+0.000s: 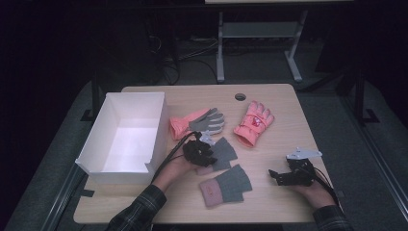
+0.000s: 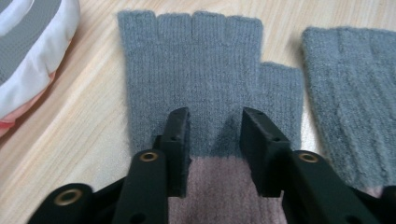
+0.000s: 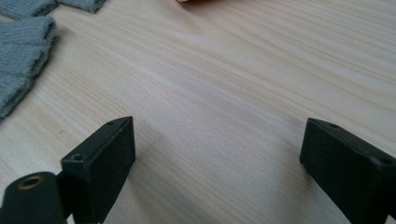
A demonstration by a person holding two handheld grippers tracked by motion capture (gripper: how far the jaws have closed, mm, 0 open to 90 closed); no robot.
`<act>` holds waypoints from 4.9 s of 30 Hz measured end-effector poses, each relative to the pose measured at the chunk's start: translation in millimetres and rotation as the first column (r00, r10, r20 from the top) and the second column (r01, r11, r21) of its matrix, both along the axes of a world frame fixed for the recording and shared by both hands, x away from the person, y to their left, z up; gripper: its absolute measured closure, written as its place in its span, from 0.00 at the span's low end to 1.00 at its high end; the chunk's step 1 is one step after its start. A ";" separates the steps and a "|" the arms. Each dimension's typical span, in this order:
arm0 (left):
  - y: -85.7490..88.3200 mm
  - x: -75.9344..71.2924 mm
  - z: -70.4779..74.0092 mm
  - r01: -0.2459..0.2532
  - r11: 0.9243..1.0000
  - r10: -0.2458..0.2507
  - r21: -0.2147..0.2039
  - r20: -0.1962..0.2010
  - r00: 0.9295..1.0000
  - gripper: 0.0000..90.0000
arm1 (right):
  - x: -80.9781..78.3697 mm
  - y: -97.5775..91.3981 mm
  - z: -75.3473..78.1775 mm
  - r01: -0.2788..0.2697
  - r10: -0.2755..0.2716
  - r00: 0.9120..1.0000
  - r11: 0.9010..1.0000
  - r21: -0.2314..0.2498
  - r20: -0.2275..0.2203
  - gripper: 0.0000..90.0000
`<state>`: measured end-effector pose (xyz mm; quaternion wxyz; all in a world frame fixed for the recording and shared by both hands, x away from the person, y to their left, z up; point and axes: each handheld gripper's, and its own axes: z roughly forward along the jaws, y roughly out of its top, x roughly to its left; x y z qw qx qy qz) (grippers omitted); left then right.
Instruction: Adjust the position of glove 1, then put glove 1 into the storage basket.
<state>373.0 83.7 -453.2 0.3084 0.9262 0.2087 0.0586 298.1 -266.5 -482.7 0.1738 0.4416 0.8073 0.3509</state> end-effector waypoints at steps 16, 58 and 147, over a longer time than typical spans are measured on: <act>5.3 2.3 4.5 -0.018 1.000 0.017 -0.024 -0.024 1.000 0.96 | -0.2 0.3 -0.1 0.011 -0.011 1.000 1.000 -0.001 -0.003 0.10; -26.1 -84.8 32.9 0.079 0.996 -0.084 -0.048 -0.107 0.991 0.96 | 0.9 0.2 -0.1 0.010 -0.010 1.000 1.000 -0.005 -0.006 0.08; -28.5 -66.3 14.0 0.149 0.983 -0.174 -0.112 -0.261 0.950 0.74 | 1.5 -0.2 -0.1 0.006 -0.006 1.000 1.000 -0.006 -0.006 0.08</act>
